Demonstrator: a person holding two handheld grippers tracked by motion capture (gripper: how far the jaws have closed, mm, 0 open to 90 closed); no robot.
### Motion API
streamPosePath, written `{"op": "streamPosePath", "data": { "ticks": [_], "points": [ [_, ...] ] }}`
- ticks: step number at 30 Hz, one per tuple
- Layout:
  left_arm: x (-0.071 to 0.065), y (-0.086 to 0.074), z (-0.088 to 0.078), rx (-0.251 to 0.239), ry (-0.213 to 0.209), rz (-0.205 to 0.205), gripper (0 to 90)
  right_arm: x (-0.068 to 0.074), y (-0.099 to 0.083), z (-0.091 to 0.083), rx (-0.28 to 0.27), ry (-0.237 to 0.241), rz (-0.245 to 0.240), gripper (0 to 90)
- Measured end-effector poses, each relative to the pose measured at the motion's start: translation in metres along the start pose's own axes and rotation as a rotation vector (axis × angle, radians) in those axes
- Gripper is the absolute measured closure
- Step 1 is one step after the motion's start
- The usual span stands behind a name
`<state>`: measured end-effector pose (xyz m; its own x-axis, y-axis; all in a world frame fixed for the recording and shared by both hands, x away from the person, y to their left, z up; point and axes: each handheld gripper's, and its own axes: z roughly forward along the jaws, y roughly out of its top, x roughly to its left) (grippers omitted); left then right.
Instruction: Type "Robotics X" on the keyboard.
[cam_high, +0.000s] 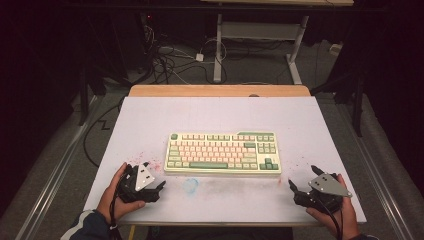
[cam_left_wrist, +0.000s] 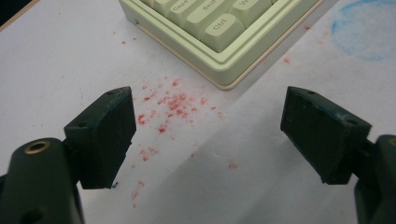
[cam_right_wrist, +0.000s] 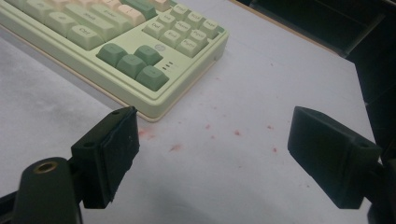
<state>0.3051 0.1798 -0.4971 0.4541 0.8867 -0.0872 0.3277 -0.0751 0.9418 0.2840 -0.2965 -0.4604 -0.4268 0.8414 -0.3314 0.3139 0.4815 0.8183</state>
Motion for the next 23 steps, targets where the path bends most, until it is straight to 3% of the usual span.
{"op": "streamPosePath", "data": {
  "ticks": [19,23],
  "points": [
    [0.0007,-0.0001,0.0024,0.011,-0.003,0.012,16.8,0.0011,0.0009,0.0004,-0.003,-0.002,-0.016,17.5],
    [0.0001,0.0001,0.0039,0.013,-0.005,0.015,16.8,-0.0006,0.0003,0.0008,0.001,-0.008,0.001,17.4]
  ]
}}
